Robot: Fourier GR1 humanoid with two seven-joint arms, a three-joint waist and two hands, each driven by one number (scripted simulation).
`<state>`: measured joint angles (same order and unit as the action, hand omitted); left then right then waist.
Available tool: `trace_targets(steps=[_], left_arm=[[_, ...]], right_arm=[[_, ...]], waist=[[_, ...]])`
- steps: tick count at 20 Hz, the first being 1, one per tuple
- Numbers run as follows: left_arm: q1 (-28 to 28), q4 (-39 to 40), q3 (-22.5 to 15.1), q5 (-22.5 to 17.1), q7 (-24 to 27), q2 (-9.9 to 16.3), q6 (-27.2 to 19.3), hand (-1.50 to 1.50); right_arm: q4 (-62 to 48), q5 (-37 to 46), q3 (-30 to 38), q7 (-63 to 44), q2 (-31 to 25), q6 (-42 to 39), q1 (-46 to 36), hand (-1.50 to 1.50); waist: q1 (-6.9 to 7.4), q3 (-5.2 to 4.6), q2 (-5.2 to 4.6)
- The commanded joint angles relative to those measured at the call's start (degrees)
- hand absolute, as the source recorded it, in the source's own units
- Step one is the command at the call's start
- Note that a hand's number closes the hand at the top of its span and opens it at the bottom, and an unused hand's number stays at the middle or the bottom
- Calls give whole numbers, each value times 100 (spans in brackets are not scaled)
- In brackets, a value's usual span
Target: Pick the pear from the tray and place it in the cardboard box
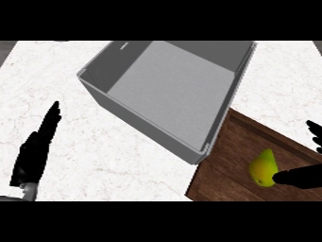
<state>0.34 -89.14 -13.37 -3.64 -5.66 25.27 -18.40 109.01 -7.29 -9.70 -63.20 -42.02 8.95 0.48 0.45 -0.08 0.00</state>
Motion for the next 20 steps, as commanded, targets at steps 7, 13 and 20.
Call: trace_targets(steps=[7,13,20], left_arm=[[-77,315,169,112,329,-111,234,0],[-269,-62,279,117,179,-152,250,0],[-251,131,470,192,280,-219,490,0]], right_arm=[[-330,318,-410,-1358,360,-4,-560,-150],[-139,376,-469,-1328,441,14,-210,-150],[-635,659,-479,-1098,793,-108,-505,-150]], waist=[[-8,1,-6],[-30,5,12],[-18,5,2]])
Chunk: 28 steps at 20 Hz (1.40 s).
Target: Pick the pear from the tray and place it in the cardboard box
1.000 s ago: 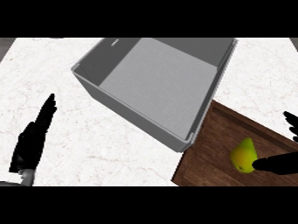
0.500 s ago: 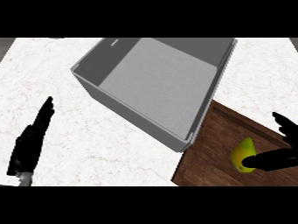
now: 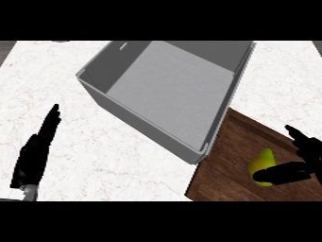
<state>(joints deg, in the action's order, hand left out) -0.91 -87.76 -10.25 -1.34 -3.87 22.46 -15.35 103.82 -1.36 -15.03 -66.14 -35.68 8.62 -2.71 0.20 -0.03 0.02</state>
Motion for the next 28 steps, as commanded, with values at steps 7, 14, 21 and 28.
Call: trace_targets(steps=[7,14,21,28], left_arm=[[-136,-153,277,31,9,1,279,0],[167,143,220,325,33,-359,149,0],[-77,-364,284,355,-295,-257,286,0],[184,18,414,375,-116,-436,307,0]], right_arm=[[427,311,135,-935,185,-16,273,-150],[-551,839,-174,-519,933,130,-150,-150],[-335,818,-97,-450,861,-146,224,-150],[-598,933,-115,-358,1288,-8,-35,150]], waist=[[-40,-2,10],[-11,0,-6],[-8,2,10],[-8,0,-3]])
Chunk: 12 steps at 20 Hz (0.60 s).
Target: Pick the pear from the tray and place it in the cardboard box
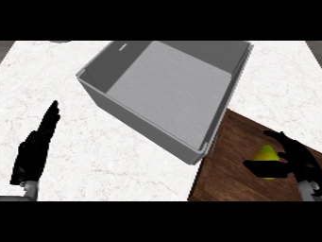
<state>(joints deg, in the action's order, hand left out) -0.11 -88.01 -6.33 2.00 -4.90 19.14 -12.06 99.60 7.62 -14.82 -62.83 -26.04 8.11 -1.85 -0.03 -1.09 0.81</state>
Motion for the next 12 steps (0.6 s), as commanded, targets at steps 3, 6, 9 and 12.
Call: trace_targets(steps=[3,6,9,12], left_arm=[[82,-17,15,135,-175,-64,-34,0],[-173,-287,62,64,-65,28,114,0],[-162,-64,109,45,105,-63,152,0],[11,201,122,170,221,-142,117,0]], right_arm=[[-308,799,-277,-677,33,47,-121,150],[-306,925,-46,-360,-305,-144,110,150],[-371,1466,-260,-338,-34,156,143,150],[-203,1640,-39,-758,-27,-43,-254,150]], waist=[[25,105,-85],[28,107,-74],[15,106,-78],[2,104,-82]])
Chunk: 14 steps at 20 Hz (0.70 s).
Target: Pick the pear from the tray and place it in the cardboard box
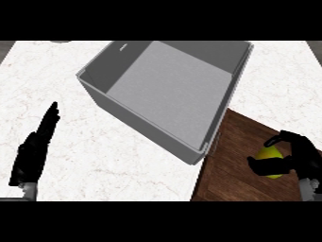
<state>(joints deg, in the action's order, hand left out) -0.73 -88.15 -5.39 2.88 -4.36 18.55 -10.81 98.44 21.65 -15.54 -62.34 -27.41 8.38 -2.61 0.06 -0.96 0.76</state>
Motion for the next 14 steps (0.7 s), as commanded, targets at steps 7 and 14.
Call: trace_targets(steps=[7,14], left_arm=[[341,60,-293,121,-22,-125,162,0],[368,247,-193,182,-49,-111,109,0]], right_arm=[[-578,718,-767,3032,-1627,-1497,-1638,150],[-2363,585,-190,5841,-1951,-1268,-2767,150]], waist=[[709,121,-259],[431,116,-205]])
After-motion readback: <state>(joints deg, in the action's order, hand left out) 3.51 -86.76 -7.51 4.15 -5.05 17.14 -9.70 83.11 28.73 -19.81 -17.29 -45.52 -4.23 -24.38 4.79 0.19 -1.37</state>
